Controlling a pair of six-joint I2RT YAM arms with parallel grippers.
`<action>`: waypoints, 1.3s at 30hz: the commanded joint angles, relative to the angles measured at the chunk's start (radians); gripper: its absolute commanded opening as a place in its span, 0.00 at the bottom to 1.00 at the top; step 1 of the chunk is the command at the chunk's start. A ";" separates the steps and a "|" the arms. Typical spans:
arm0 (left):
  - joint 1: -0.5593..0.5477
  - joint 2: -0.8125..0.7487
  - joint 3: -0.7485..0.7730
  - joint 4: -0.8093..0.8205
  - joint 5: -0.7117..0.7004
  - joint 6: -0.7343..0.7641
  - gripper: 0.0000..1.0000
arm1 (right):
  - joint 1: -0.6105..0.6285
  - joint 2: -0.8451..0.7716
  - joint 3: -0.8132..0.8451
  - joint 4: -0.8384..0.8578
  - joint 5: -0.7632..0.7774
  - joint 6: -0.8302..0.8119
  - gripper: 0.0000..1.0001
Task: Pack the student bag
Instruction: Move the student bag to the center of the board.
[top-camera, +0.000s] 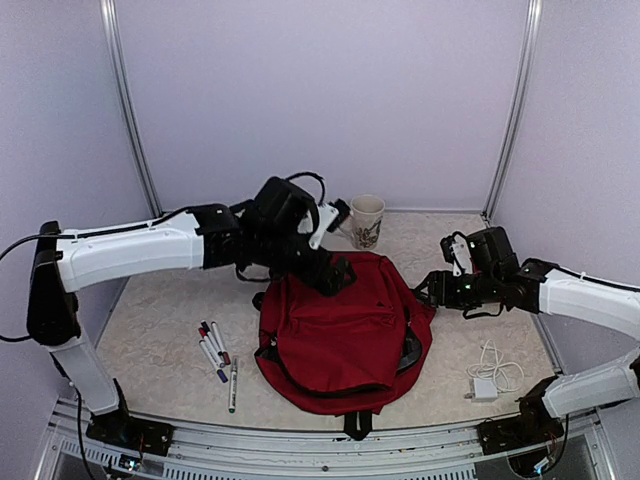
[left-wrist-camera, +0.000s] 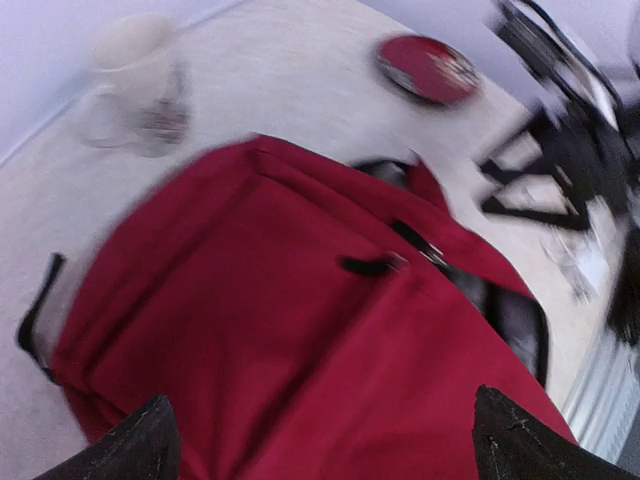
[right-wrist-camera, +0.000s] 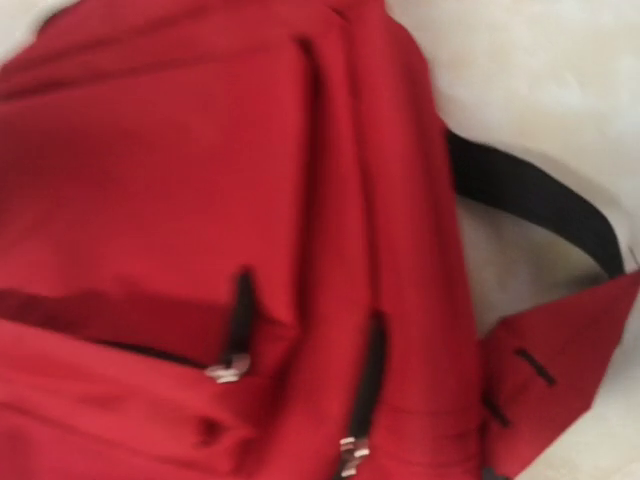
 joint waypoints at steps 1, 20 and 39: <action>0.205 0.155 0.123 -0.053 -0.024 -0.157 0.99 | -0.028 0.100 0.022 0.034 0.053 -0.016 0.66; 0.404 0.480 0.184 -0.018 -0.025 -0.146 0.70 | -0.069 0.586 0.347 -0.085 0.017 -0.245 0.00; 0.272 0.094 -0.294 0.045 -0.024 -0.349 0.54 | -0.114 0.814 0.942 -0.319 0.180 -0.436 0.21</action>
